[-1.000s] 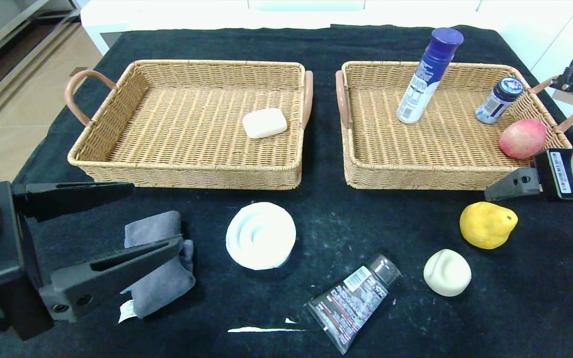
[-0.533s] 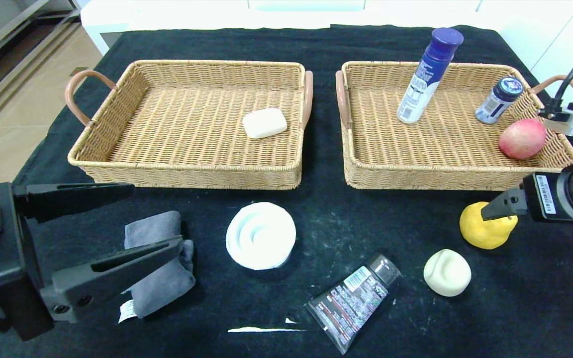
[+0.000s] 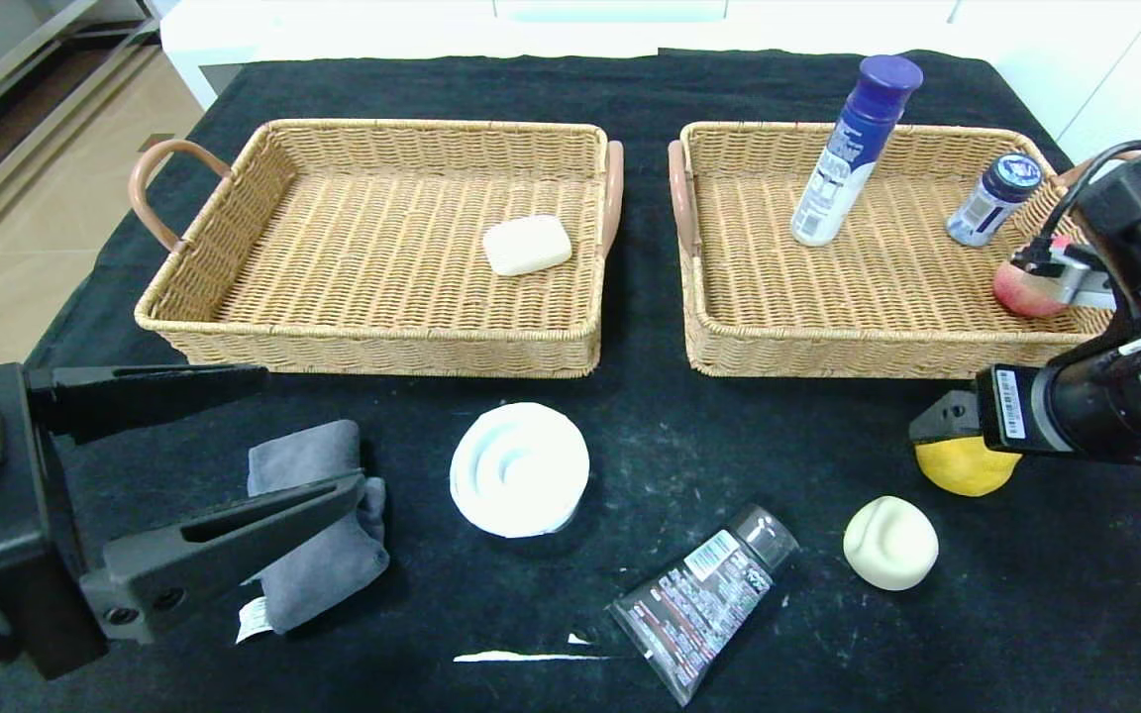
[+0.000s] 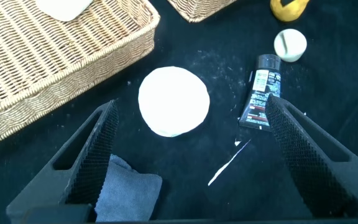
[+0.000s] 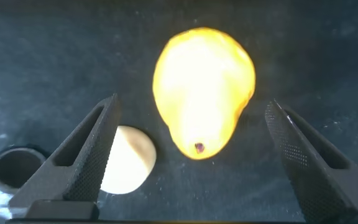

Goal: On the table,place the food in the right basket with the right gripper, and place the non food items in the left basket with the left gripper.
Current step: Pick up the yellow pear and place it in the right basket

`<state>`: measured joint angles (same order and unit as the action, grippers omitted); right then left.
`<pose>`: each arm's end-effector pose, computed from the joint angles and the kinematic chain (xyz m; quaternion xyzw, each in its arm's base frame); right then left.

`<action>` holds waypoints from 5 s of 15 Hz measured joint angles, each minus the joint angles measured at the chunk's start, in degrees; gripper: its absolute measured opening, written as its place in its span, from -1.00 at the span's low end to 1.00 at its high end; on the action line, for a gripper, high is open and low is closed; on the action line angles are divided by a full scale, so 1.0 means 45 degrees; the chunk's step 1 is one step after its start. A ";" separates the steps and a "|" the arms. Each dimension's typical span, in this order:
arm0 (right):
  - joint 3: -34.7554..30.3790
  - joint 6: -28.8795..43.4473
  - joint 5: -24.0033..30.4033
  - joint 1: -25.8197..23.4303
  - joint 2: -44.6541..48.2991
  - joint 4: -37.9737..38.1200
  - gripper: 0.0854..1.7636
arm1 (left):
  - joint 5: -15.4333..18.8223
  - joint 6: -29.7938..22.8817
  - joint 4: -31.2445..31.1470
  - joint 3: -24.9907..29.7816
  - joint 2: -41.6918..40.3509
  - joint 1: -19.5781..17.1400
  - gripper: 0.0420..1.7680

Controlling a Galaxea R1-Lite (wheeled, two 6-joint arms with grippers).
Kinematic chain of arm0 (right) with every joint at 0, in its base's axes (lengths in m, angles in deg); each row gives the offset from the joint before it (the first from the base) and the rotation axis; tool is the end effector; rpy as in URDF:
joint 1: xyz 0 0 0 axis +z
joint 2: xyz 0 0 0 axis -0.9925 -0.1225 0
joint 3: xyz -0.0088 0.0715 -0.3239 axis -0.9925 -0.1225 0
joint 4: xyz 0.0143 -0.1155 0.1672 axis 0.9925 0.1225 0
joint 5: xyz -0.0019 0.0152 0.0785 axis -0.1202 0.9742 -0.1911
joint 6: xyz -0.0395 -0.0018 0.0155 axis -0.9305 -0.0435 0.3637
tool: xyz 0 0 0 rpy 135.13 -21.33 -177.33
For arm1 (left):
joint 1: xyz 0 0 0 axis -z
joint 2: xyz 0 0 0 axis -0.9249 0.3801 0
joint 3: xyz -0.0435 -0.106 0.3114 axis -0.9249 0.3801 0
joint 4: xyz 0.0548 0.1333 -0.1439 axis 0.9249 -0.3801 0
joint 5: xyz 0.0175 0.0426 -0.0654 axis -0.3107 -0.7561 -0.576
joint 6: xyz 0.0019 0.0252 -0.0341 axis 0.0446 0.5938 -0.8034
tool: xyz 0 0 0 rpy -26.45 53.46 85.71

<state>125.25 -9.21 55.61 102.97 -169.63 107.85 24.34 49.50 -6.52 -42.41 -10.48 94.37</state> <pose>0.2745 0.0902 0.2751 0.0689 0.4177 -0.0298 0.9055 0.1315 -0.0775 0.2956 0.0767 0.0479 -0.3489 0.9328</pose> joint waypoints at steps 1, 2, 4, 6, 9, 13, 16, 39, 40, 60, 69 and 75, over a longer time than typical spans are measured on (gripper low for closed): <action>-0.0068 0.0016 -0.0014 -0.0014 -0.0098 -0.0014 0.92 | 0.0000 0.0005 0.0000 0.0000 0.0000 0.0000 0.94; -0.0092 0.0171 -0.0027 -0.0043 -0.0206 -0.0030 0.93 | 0.0000 0.0005 -0.0005 0.0000 0.0000 0.0000 0.94; -0.0116 0.0393 -0.0051 -0.0092 -0.0428 -0.0149 0.93 | 0.0000 0.0005 -0.0011 0.0000 0.0000 0.0000 0.94; -0.0141 0.0463 -0.0051 -0.0130 -0.0599 -0.0331 0.93 | 0.0000 0.0005 -0.0016 0.0005 0.0016 0.0000 0.94; -0.0135 0.0477 -0.0024 -0.0184 -0.0729 -0.0471 0.93 | 0.0003 0.0011 0.0043 0.0049 0.0022 0.0000 0.94; -0.0135 0.0496 -0.0027 -0.0203 -0.0821 -0.0466 0.94 | 0.0000 0.0005 0.0033 0.0051 0.0016 0.0000 0.94; -0.0154 0.0490 -0.0019 -0.0200 -0.0856 -0.0466 0.77 | 0.0003 0.0005 0.0033 0.0051 0.0005 0.0000 0.94; -0.0642 0.0439 0.0065 0.0122 -0.0087 -0.0349 0.25 | 0.0000 0.0011 0.0014 0.0051 -0.0038 0.0000 0.94; -0.0694 0.0433 0.0054 0.0184 0.0116 -0.0336 0.25 | 0.0003 0.0011 0.0014 0.0051 -0.0038 0.0000 0.94; 0.3668 -0.1252 -0.0014 -0.0729 -0.0176 -0.0428 0.24 | 0.0003 0.0005 0.0043 0.0098 -0.0033 0.0000 0.94; 0.5004 -0.2384 0.0084 -0.2075 -0.1758 -0.2709 0.24 | 0.0000 0.0005 0.0033 0.0081 -0.0068 0.0000 0.94; 0.5033 -0.2652 0.0079 -0.2414 -0.2332 -0.3034 0.24 | 0.0000 0.0005 0.0043 0.0076 -0.0106 0.0000 0.94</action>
<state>147.90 -21.14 55.96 92.11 -180.13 94.20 24.34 49.52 -6.32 -42.07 -10.96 94.37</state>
